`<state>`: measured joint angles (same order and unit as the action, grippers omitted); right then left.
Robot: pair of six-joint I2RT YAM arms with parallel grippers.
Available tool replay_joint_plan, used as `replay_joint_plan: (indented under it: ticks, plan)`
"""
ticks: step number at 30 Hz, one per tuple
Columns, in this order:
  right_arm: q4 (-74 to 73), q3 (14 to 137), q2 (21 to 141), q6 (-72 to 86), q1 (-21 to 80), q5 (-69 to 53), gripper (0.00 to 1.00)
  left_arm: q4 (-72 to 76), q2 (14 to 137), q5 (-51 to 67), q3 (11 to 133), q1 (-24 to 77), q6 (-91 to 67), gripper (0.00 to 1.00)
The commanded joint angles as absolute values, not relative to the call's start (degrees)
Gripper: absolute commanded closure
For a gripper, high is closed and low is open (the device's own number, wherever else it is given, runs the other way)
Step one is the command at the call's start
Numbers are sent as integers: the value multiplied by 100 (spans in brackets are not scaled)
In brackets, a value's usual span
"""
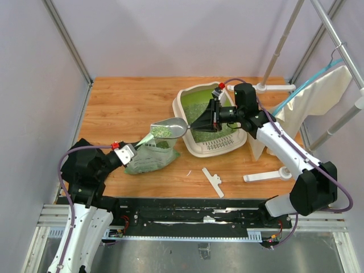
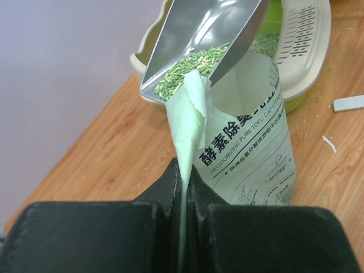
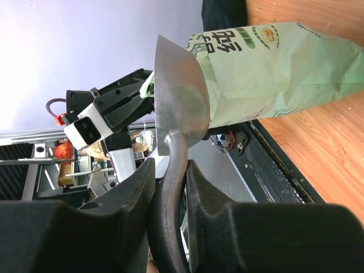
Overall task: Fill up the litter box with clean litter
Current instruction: 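Scoop the cat litter from the cat litter bag.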
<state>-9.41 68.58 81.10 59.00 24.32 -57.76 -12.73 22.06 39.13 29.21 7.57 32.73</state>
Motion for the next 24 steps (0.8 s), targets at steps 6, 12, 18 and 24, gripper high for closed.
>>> replay_joint_plan:
  ticks: [6, 12, 18, 24]
  plan:
    - [-1452, 7067, 7959, 5346, 2382, -5539, 99, -411, 2032, 3922, 3352, 760, 3436, 99]
    - [-1522, 6940, 7850, 5316, 2345, -5536, 99, -330, 1915, 3664, 3323, 756, 3437, 99]
    - [-1216, 6757, 7852, 5506, 2350, -5807, 99, -99, 1873, 3542, 3265, 754, 3306, 99]
    - [-978, 6397, 7673, 5641, 2106, -5931, 99, -140, 1798, 3445, 3281, 757, 3320, 99]
